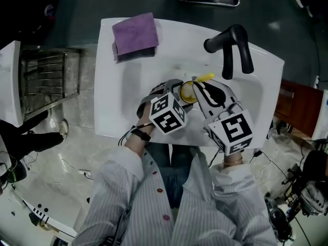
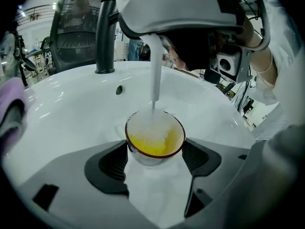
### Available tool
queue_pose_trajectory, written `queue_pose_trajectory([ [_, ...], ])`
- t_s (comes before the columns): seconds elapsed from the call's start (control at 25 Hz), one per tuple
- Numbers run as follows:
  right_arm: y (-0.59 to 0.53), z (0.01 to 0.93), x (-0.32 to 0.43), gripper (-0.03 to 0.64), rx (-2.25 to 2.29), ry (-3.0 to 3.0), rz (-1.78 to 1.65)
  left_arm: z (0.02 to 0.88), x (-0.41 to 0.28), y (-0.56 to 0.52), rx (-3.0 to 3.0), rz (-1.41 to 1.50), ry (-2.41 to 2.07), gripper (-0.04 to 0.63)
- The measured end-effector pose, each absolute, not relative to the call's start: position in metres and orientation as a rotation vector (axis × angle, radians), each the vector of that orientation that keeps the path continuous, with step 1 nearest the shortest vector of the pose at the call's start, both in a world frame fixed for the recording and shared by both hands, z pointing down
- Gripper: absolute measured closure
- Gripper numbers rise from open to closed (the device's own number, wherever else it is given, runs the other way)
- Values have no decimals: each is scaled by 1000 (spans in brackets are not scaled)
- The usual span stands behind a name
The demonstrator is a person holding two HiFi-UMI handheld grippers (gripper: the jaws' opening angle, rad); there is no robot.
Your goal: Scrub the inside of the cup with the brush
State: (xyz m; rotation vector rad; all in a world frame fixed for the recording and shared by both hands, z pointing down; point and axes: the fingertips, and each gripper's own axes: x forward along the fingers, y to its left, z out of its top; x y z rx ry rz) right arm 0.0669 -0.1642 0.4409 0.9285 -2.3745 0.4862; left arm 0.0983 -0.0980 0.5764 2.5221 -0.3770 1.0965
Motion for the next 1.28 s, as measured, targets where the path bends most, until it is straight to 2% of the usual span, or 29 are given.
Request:
queue_pose_trajectory([
  [0.4,-135,442,99,563,999,-2320,599,580,95,-96,2506,1126,-367,230],
  [0.6,-124,441,99,563,1019,-2295,566,618,71,-94,2555,1495,-364,324],
  [1.28,-124,376,115,563,1155,-2366,473,518,63,-120,2579,1137,-604,322],
])
